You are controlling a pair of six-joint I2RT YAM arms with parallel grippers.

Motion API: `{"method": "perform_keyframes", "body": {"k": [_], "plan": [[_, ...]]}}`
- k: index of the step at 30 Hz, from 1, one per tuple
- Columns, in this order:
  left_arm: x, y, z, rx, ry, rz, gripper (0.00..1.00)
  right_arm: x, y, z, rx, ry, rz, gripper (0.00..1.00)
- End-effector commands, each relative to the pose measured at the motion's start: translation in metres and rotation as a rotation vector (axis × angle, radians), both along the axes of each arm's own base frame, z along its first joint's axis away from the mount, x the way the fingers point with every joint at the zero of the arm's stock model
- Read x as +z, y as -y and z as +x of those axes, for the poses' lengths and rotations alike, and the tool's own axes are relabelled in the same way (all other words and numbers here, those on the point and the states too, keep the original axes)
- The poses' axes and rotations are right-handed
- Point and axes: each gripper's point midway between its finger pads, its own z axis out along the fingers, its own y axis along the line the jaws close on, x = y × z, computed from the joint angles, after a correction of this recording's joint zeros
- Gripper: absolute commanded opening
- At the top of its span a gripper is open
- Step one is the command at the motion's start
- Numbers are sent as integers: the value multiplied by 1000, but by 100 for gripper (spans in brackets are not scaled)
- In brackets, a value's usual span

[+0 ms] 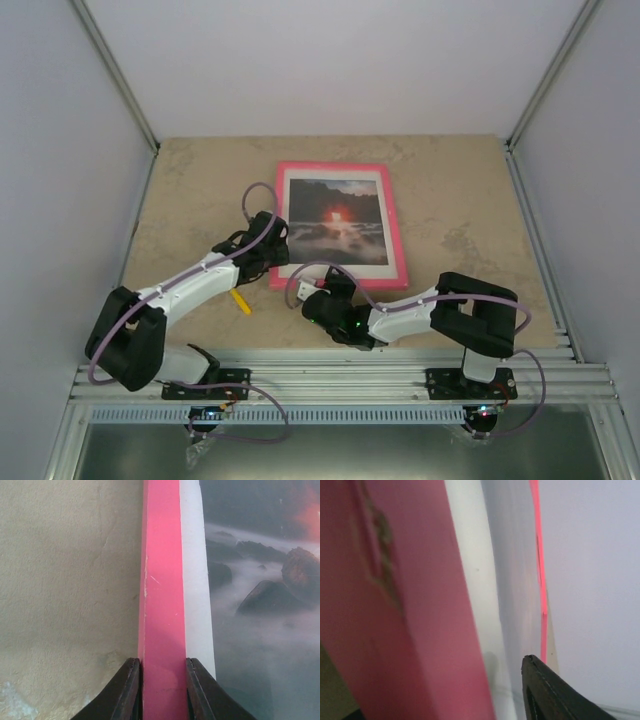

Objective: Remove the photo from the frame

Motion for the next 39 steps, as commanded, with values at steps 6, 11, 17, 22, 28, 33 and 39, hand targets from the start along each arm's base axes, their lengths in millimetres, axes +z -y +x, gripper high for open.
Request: {"method": "perform_keyframes", "body": {"k": [6,11,17,22,28,33,39], "plan": [[56,22,15,-5,170,-185,0,39,4,9,-71,148,60,14],[81,12,11,39,226,-211,18,53,6,8,-70,161,89,0],[138,-14,-6,115,383,-286,42,78,13,6,-79,180,165,1],[183,-37,-30,157,508,-368,57,115,13,5,-89,175,314,1],[208,-67,-57,232,637,-461,67,168,17,0,-92,150,613,1],[209,-71,-63,244,654,-499,73,212,21,-11,-14,128,872,1],[191,-55,-57,220,621,-582,76,250,48,-16,33,98,1197,0]]}}
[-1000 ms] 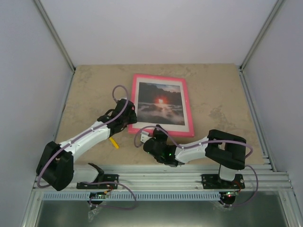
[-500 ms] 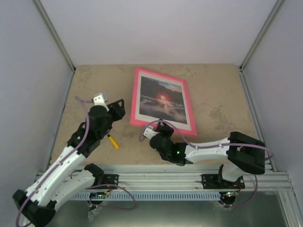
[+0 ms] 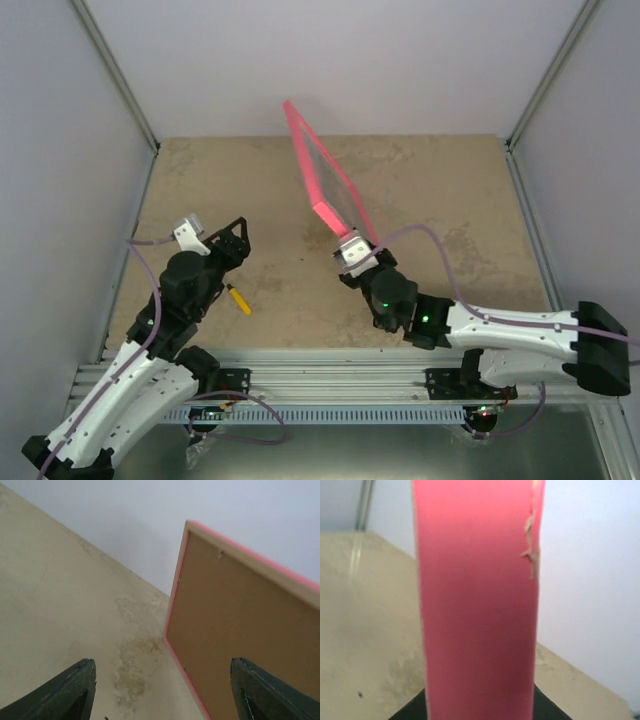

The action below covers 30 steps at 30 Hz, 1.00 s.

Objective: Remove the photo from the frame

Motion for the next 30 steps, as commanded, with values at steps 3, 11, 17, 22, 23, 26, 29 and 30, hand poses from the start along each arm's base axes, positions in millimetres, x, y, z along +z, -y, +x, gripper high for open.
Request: {"method": "perform_keyframes", "body": {"k": [3,11,17,22,23,26,29,30], "plan": [[-21,23,9,-72,-24,-99,77,52,34,2,70,-46,637,0],[-60,54,18,-180,-101,-165,82,8,80,19,-59,-203,1063,1],[-81,76,24,-251,-146,-228,84,-40,89,24,-201,-353,1305,0],[-106,91,26,-308,-205,-242,86,-81,100,23,-345,-434,1435,1],[-110,94,26,-320,-212,-254,87,-85,100,23,-359,-446,1462,0],[-121,101,27,-344,-242,-273,88,-99,100,22,-392,-483,1520,1],[-133,110,27,-376,-275,-291,88,-117,100,20,-438,-526,1554,0],[-138,113,27,-387,-290,-293,87,-124,101,19,-458,-541,1557,1]]}}
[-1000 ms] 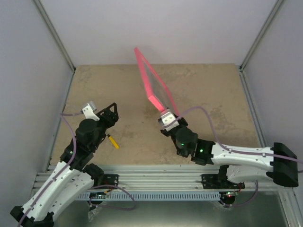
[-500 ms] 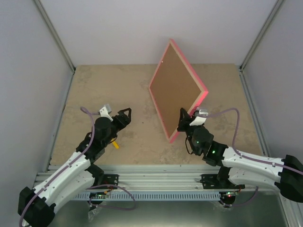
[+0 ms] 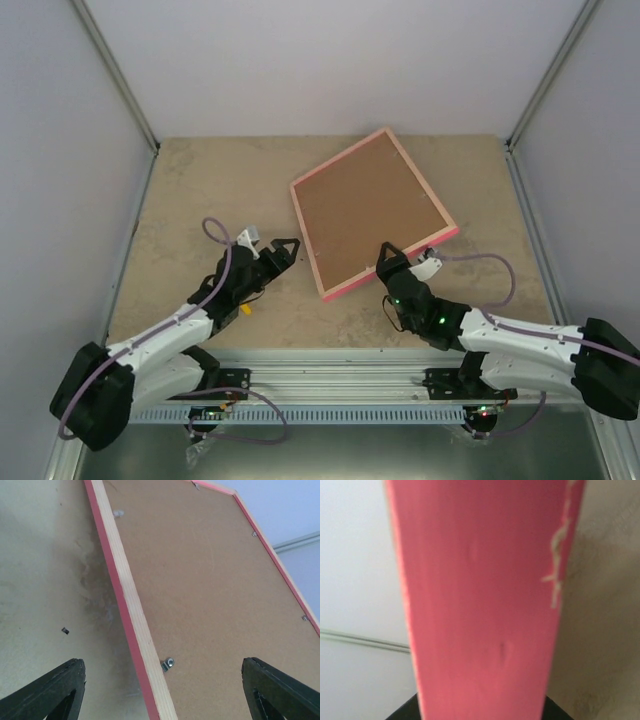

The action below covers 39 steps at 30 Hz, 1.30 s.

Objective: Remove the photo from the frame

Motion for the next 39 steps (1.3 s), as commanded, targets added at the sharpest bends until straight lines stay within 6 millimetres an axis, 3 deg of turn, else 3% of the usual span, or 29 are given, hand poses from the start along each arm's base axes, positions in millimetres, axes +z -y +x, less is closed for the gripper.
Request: {"method": "perform_keyframes", "body": {"k": [1,9,17,25,29,34,39], "plan": [[0,19,0,-76,-2,-85,87,-43,10,-5,-70,-129,52,1],[-23,34,-1,-135,-70,-147,78,-74,13,-11,-98,-219,72,1],[-28,48,-2,-193,-92,-217,65,-95,6,-13,-74,-276,58,4],[-37,51,-3,-196,-116,-257,35,-109,1,-18,-46,-328,31,17],[-40,48,-2,-183,-122,-244,21,-110,5,-22,-30,-352,-10,36],[-44,41,2,-162,-125,-220,4,-109,23,-32,-18,-370,-102,59],[-52,24,9,-124,-135,-138,0,-107,44,-43,13,-375,-203,73]]}}
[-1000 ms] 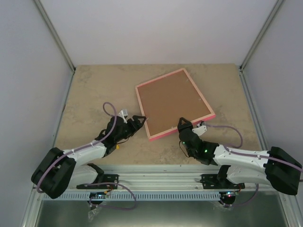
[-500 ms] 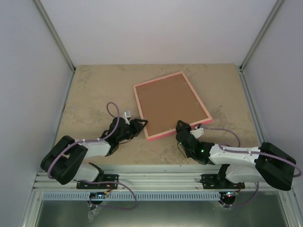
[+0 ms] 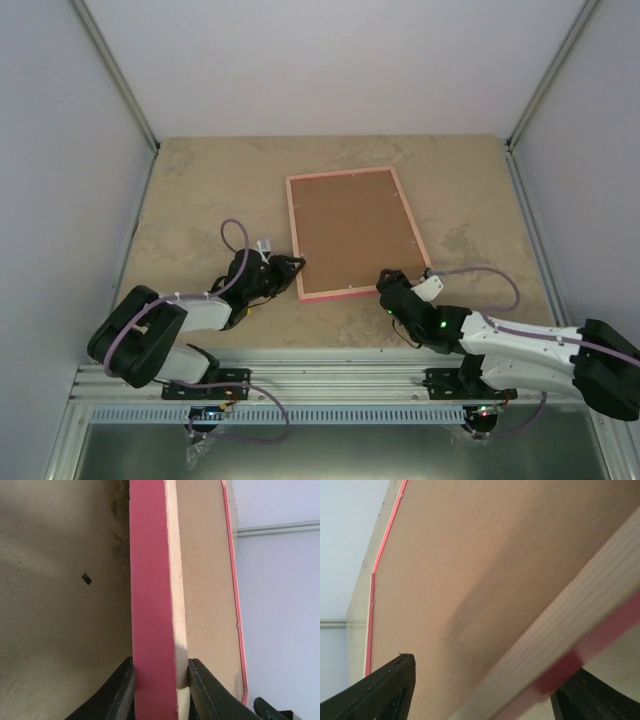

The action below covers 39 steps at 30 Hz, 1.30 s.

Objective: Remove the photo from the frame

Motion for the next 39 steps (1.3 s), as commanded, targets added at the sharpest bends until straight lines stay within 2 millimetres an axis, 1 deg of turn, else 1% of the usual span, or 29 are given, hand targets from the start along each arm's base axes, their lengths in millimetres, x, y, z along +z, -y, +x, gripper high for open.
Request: {"method": "perform_keyframes", "body": {"k": [1,4,6,9,12,13,14,17,21,22,26,29,31,34,39], "plan": [[20,-8,13,-8,104,63,0,-4,33,-8,42,6,-197,75],[14,-17,16,-23,112,192,0,4,43,-3,115,18,-292,79],[10,-24,17,-27,108,271,0,14,50,4,166,41,-348,82],[6,-33,18,-39,104,360,0,36,57,21,248,123,-433,84],[-3,-36,17,-66,84,414,0,45,66,39,332,145,-508,89],[-7,-36,16,-80,71,424,0,44,74,47,347,130,-534,90],[-10,-36,16,-89,65,436,0,42,77,53,375,123,-543,91],[-20,-37,15,-113,44,480,0,31,78,69,466,103,-532,93],[-29,-44,15,-121,23,543,6,13,69,85,591,76,-536,94],[-31,-47,16,-116,19,557,7,4,67,87,611,52,-545,94],[-36,-51,19,-112,3,605,12,-17,65,94,653,-1,-569,94],[-42,-54,21,-111,-10,632,18,-31,59,94,707,-34,-563,93],[-46,-55,22,-113,-20,644,22,-37,54,90,741,-48,-545,90],[-55,-54,21,-128,-41,652,26,-41,45,83,791,-47,-514,87],[-63,-56,16,-139,-63,668,34,-42,32,68,852,-46,-484,86]]}}
